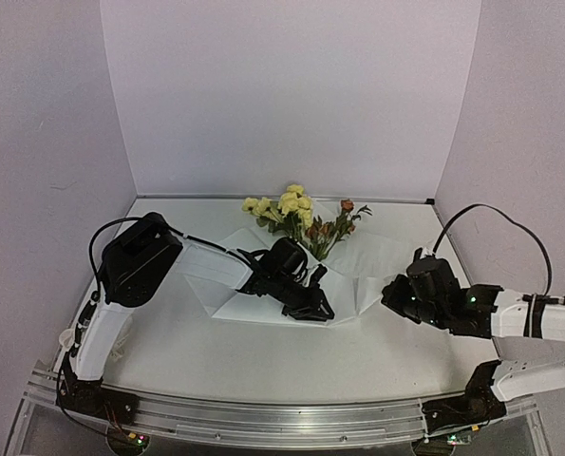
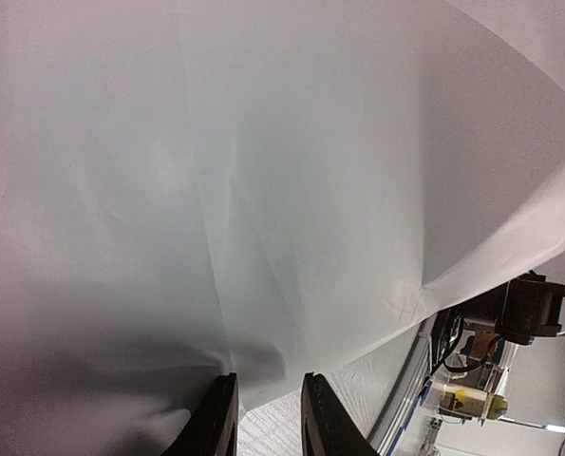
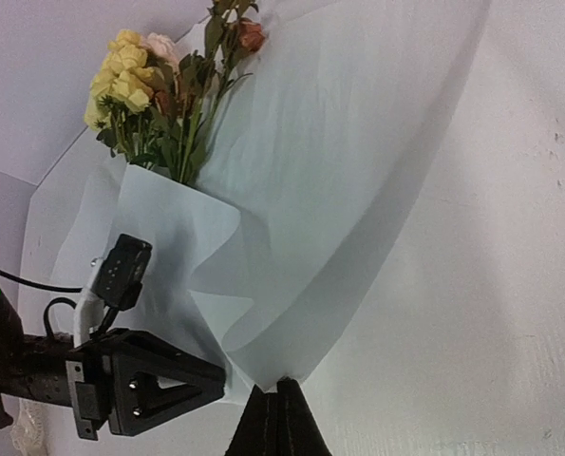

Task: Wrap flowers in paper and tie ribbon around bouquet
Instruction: Pick up the one-fourth-folded wrapping paper from the center of the board, then pass from the right arm to the left

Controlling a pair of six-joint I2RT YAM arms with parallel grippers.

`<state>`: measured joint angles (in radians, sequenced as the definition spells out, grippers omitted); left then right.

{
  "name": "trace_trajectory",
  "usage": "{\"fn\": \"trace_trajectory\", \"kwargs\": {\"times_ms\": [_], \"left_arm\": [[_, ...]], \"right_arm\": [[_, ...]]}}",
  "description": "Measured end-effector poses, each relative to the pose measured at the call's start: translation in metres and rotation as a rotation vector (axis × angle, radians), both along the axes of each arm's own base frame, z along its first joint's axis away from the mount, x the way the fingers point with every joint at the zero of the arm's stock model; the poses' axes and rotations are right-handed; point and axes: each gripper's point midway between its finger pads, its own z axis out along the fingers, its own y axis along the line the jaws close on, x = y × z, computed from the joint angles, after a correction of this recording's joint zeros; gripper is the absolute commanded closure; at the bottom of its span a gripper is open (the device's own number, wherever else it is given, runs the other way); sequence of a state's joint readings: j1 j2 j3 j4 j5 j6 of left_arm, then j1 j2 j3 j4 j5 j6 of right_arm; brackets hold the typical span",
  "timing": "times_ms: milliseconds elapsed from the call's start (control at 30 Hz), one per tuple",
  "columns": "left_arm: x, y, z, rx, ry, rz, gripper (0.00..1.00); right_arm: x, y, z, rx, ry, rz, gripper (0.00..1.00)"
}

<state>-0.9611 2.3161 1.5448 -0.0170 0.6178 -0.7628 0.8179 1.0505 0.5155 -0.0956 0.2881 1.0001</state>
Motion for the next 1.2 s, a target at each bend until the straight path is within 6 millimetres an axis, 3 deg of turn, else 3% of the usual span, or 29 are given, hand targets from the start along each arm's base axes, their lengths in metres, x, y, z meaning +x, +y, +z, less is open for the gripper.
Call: {"fn": "trace_trajectory", "kwargs": {"times_ms": [300,567,1067,1200], "left_arm": [[0.004,0.000,0.000,0.009,-0.012,0.017,0.75],[0.004,0.000,-0.001,0.012,-0.012,0.018,0.75],[0.004,0.001,-0.001,0.015,-0.026,0.016,0.75],[0.007,0.011,0.001,0.033,-0.044,0.029,0.74]], "right_arm": [[0.013,0.076,0.022,0.018,0.030,0.223,1.00],[0.018,0.114,0.042,0.086,0.040,0.334,1.00],[0.017,0.126,0.044,0.130,0.067,0.358,1.00],[0.017,0.122,0.042,0.111,0.073,0.352,1.00]]}}
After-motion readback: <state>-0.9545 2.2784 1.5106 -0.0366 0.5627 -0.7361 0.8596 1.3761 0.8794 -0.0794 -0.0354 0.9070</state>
